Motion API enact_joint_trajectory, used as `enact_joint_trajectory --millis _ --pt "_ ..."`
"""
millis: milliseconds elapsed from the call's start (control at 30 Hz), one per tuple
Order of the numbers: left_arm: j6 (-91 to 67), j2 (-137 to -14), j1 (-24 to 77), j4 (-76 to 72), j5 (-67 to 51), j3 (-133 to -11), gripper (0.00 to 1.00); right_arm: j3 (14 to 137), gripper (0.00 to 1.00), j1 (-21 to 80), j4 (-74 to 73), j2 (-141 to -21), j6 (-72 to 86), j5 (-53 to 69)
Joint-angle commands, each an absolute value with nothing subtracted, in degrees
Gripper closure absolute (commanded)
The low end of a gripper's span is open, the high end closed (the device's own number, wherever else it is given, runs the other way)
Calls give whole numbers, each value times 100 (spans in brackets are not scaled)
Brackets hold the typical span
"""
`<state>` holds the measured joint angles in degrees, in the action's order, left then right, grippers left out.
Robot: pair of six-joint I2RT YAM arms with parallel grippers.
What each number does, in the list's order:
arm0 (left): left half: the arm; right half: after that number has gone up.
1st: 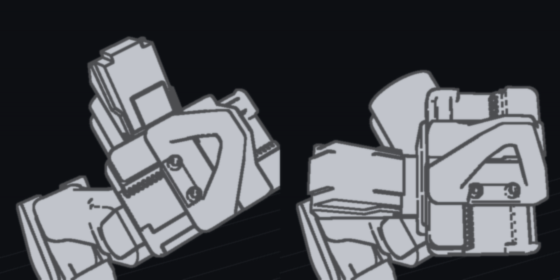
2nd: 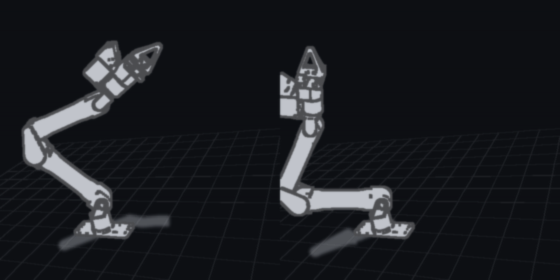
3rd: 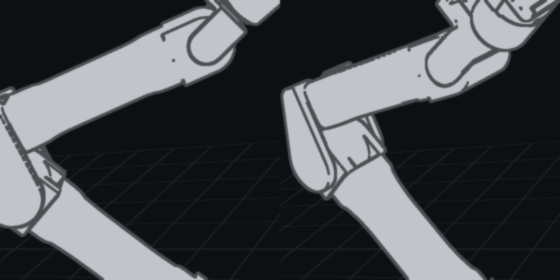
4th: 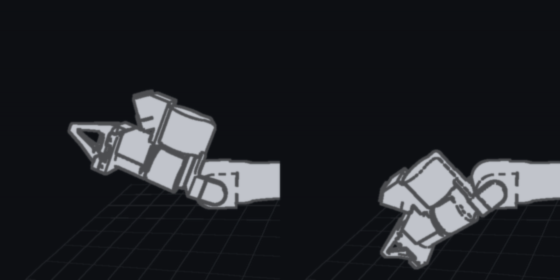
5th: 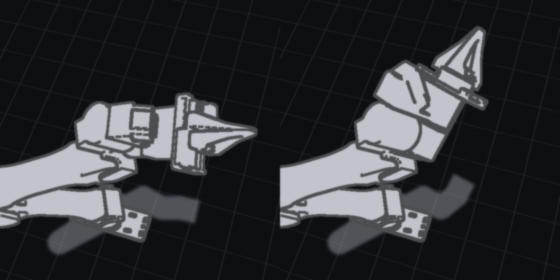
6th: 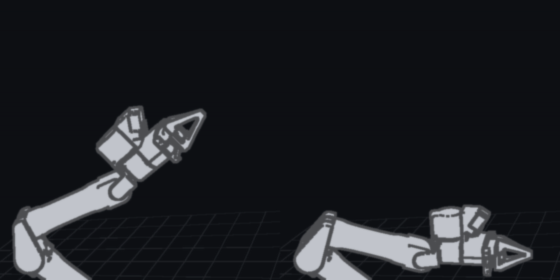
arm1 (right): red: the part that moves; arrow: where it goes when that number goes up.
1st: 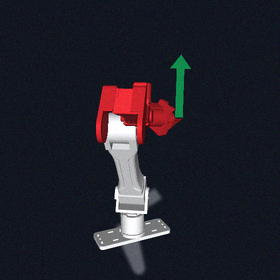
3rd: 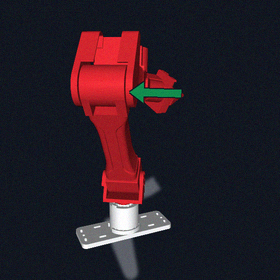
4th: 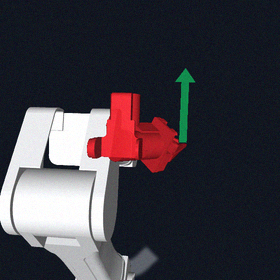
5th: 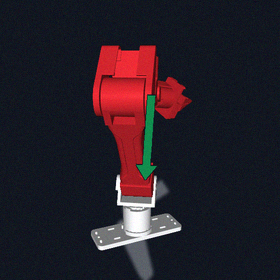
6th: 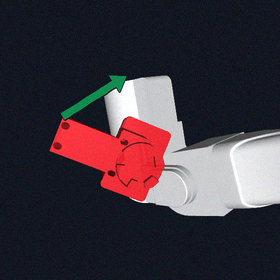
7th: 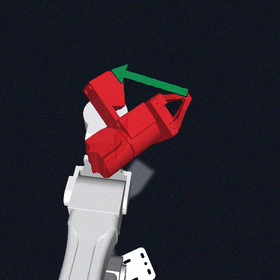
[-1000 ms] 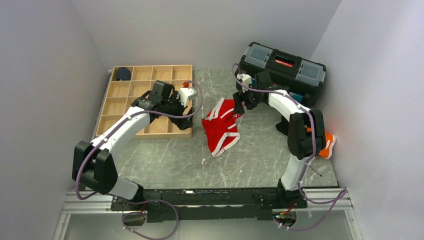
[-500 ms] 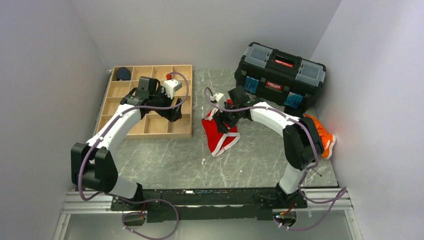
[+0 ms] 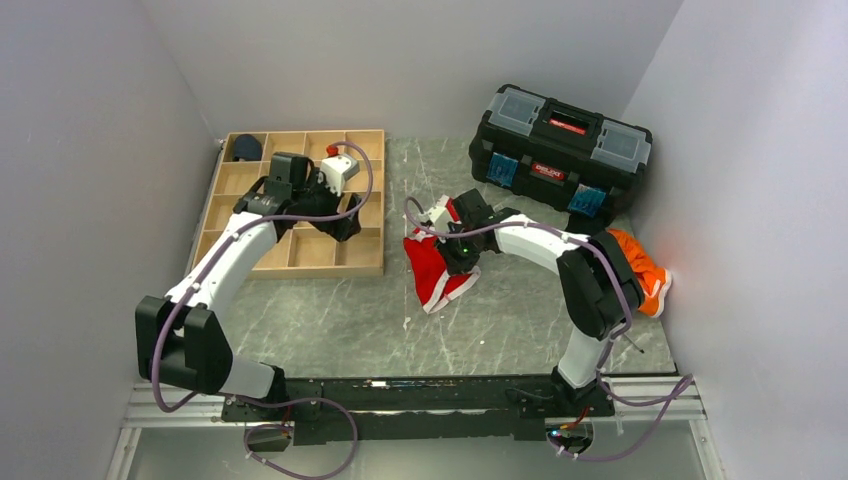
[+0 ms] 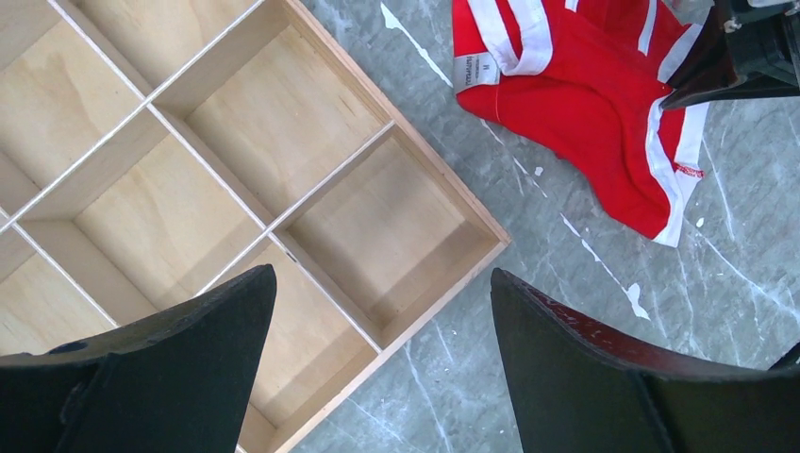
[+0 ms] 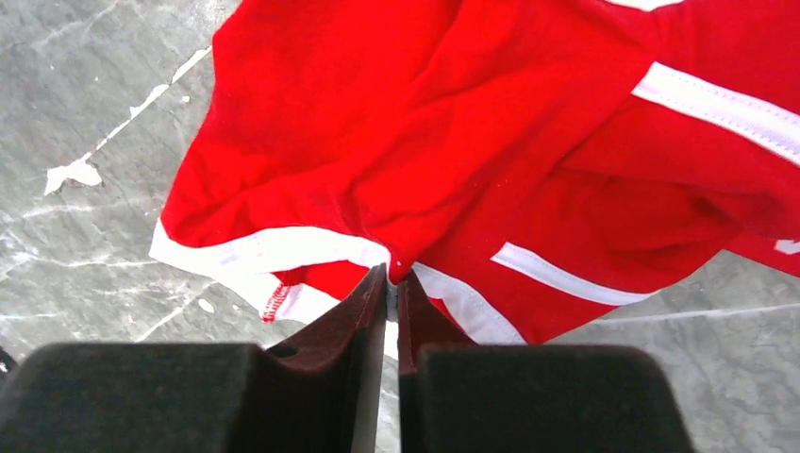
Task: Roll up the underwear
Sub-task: Flatten out the underwear at the center of the board.
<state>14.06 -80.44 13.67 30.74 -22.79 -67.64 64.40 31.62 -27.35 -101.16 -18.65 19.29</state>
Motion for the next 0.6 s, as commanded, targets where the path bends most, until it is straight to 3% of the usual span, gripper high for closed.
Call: enact_joint_trajectory --millis 0,267,567 --pt "1675 -7917 1335 2579 -2724 -6602 11 6642 99 3149 -2847 -9738 -2114 1826" --pt "1060 -8651 1365 1638 -3860 -6782 11 7336 100 2391 -4220 -8684 -2767 3077" --pt "-737 -11061 2099 1145 -5376 -8604 16 7085 100 1954 -4614 -8213 -3080 3482"
